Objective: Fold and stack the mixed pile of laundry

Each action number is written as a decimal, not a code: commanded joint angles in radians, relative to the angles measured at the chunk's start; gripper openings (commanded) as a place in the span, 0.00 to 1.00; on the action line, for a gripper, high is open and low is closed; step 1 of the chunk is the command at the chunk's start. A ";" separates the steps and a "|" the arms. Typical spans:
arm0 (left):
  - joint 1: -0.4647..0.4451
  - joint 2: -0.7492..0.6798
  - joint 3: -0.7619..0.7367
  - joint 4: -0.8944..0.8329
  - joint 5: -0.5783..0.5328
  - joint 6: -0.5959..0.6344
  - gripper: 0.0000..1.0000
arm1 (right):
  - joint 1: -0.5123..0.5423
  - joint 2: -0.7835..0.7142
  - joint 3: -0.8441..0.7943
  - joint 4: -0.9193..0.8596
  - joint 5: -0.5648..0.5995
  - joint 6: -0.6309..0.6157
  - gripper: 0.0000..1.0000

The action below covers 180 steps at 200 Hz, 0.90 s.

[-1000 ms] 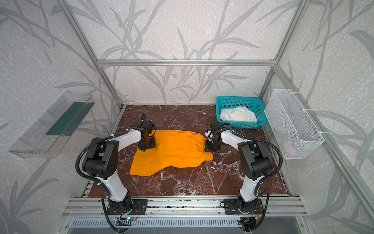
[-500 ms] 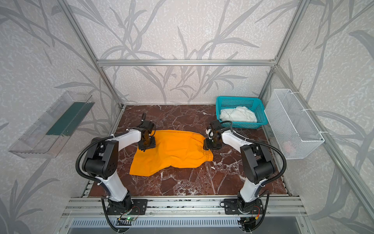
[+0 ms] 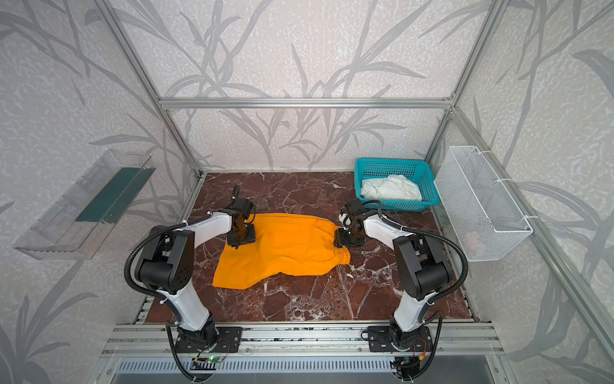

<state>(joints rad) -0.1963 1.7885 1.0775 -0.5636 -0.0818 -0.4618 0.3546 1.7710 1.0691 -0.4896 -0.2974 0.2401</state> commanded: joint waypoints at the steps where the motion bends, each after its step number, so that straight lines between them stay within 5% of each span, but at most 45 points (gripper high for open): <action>1: 0.001 0.018 0.003 -0.042 -0.018 0.014 0.49 | -0.002 0.051 -0.010 0.014 -0.026 0.013 0.60; 44: 0.001 0.018 -0.001 -0.042 -0.019 0.014 0.49 | 0.006 0.120 0.006 0.018 -0.021 0.021 0.52; 99: 0.001 0.014 -0.005 -0.042 -0.025 0.016 0.49 | 0.016 0.158 0.042 -0.023 0.052 0.013 0.18; 180: -0.029 -0.071 -0.125 0.059 0.072 -0.019 0.48 | 0.017 0.038 0.190 -0.302 0.391 -0.113 0.02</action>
<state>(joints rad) -0.2012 1.7565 1.0294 -0.5209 -0.0669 -0.4644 0.3779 1.8587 1.2209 -0.6216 -0.0998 0.1886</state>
